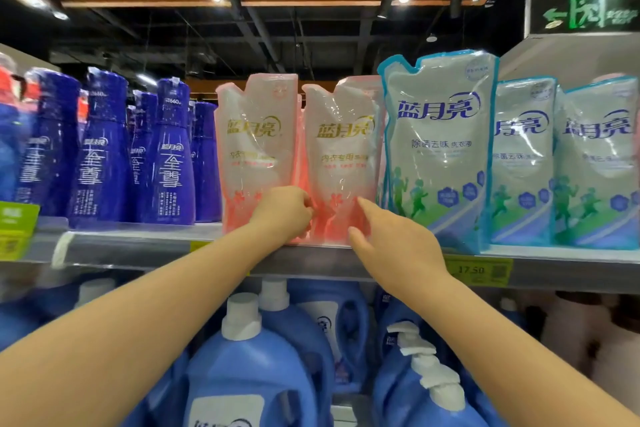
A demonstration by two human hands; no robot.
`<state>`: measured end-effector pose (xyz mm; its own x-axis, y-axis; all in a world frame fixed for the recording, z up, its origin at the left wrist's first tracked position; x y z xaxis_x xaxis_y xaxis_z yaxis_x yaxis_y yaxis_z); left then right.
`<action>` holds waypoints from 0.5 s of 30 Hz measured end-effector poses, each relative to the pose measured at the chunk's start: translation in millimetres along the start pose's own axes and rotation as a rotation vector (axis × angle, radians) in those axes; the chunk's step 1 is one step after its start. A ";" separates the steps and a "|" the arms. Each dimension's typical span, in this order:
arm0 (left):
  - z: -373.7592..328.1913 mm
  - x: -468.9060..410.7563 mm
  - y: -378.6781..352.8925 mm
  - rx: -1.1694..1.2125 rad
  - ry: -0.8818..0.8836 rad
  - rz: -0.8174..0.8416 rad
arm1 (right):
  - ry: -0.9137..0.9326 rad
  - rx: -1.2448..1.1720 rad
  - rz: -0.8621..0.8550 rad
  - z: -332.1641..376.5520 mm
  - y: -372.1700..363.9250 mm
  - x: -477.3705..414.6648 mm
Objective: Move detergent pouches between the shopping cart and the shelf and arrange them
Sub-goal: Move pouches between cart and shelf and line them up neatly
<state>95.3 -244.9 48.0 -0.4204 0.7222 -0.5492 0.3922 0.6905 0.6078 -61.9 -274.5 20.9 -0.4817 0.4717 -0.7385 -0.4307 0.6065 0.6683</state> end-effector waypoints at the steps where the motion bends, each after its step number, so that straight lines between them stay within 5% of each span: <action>1: 0.7 -2.1 -1.1 -0.015 -0.001 0.013 | -0.002 0.009 -0.006 0.7 -1.0 0.3; 15: -8.1 -12.4 -3.6 -0.422 -0.149 0.126 | -0.008 0.097 -0.184 11.3 -10.3 9.1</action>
<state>92.5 -256.7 57.2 -0.2566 0.8188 -0.5135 0.0530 0.5424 0.8384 -53.2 -269.2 6.3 -0.3950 0.3523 -0.8484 -0.4354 0.7415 0.5106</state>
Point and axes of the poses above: each hand's wrist, its own x-axis away from the middle knuckle, its own y-axis out of the back of the hand, z = x × y, the point moved 4 cm from there along -x, towards the middle knuckle, and after that the axes turned 15 degrees about x, right-handed, at the moved point
